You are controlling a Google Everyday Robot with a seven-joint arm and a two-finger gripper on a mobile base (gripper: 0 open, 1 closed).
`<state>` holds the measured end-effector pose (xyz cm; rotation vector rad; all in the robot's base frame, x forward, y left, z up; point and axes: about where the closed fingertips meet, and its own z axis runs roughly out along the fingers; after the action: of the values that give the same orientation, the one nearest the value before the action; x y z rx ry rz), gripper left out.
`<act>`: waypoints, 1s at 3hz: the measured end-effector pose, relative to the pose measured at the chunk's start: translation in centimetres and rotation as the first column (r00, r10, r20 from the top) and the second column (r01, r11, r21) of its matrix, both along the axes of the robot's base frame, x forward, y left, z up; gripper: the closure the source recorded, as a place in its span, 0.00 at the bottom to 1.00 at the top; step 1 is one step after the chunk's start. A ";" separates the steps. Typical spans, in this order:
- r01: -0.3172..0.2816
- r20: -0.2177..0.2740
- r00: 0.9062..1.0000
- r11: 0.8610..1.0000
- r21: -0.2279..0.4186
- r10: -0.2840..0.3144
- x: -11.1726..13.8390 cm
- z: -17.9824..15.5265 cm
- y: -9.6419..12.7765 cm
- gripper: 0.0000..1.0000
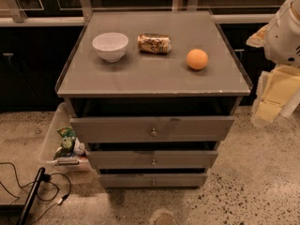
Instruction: Open middle drawer
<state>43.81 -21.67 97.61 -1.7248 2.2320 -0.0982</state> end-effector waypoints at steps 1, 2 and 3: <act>0.000 0.000 1.000 1.000 0.000 0.000 0.0 0.0 0.0 0.00; 0.003 -0.022 1.000 1.000 -0.001 -0.003 0.0 -2.0 0.1 0.00; -0.016 -0.048 0.999 1.000 0.008 0.017 -0.4 -5.1 0.4 0.00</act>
Offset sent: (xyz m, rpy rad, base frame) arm -0.0009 0.0021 -0.0550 -0.0027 0.0785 -0.0057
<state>43.45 -21.30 92.54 -1.7591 2.2485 -0.0445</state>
